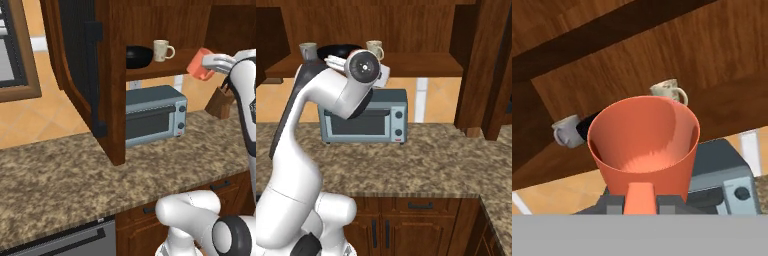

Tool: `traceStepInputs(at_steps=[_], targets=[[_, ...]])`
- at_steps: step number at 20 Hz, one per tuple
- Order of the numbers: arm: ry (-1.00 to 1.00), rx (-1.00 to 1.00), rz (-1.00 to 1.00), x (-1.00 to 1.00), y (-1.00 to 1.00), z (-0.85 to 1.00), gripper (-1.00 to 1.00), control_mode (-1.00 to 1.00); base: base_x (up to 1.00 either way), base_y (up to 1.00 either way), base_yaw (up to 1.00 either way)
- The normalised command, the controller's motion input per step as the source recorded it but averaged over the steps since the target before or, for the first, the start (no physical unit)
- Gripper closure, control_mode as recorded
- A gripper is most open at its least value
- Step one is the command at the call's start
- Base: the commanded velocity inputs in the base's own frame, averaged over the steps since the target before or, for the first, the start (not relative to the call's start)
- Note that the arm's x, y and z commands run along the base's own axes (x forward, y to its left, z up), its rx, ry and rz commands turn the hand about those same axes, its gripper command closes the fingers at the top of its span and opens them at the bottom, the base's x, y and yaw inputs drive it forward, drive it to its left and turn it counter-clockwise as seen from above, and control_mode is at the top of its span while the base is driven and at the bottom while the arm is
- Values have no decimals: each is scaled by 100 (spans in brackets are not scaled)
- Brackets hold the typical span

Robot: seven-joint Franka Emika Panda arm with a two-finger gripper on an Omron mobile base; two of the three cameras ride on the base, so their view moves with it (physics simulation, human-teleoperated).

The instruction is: Gather all objects into one cabinet and sort the glasses and bowls to opposite sides.

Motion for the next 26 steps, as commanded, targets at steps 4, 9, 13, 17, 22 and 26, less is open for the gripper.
traceStepInputs(at_steps=[4,9,13,17,22,26], targets=[[-8,-16,-10,58,-28,26,100,-100,0,0,0],[-2,-3,-1,21,-7,2,100,-100,0,0,0],[-9,-2,-2,53,-34,0,100,-100,0,0,0],[-7,0,-6,34,-15,0,100,-100,0,0,0],[0,-3,0,42,-3,0,100,-100,0,0,0],[2,-19,-6,58,-1,-9,100,-100,0,0,0]])
